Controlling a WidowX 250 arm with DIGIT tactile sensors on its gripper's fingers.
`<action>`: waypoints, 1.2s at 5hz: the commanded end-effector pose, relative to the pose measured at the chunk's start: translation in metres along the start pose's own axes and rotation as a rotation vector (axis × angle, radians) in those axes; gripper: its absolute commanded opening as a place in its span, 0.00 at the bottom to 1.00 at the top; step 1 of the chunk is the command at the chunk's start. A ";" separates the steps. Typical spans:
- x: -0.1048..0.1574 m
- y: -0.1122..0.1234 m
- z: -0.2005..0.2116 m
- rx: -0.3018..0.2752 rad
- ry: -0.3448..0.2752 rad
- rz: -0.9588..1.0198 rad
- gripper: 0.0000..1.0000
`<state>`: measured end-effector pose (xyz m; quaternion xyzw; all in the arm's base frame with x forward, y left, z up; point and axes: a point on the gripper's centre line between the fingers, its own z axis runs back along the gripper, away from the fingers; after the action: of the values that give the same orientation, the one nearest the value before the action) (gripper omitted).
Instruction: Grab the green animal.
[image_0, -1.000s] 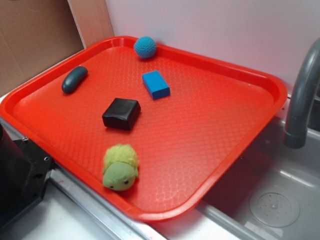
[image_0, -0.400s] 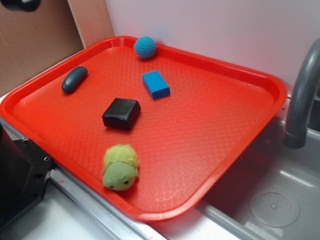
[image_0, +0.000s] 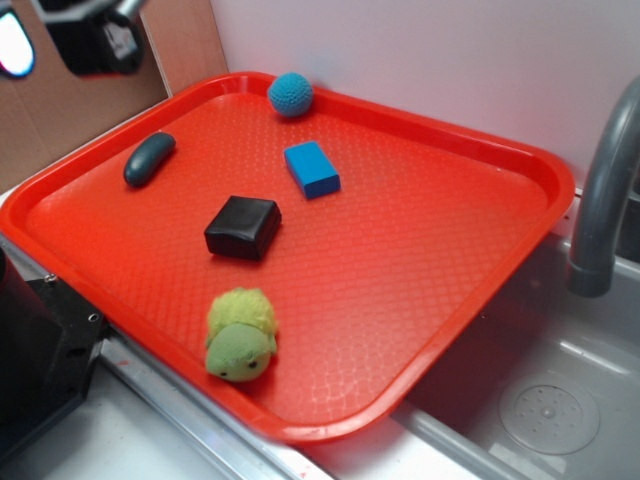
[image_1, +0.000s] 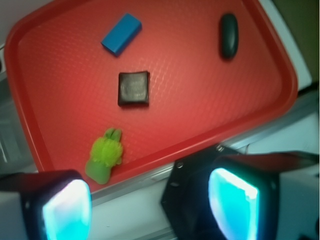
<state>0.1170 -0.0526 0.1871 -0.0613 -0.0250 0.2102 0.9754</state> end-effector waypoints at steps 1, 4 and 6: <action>0.003 -0.039 -0.065 -0.079 -0.019 0.101 1.00; -0.018 -0.049 -0.151 -0.019 0.131 0.073 1.00; -0.025 -0.045 -0.172 -0.016 0.100 0.081 0.00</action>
<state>0.1260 -0.1195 0.0204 -0.0753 0.0240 0.2453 0.9662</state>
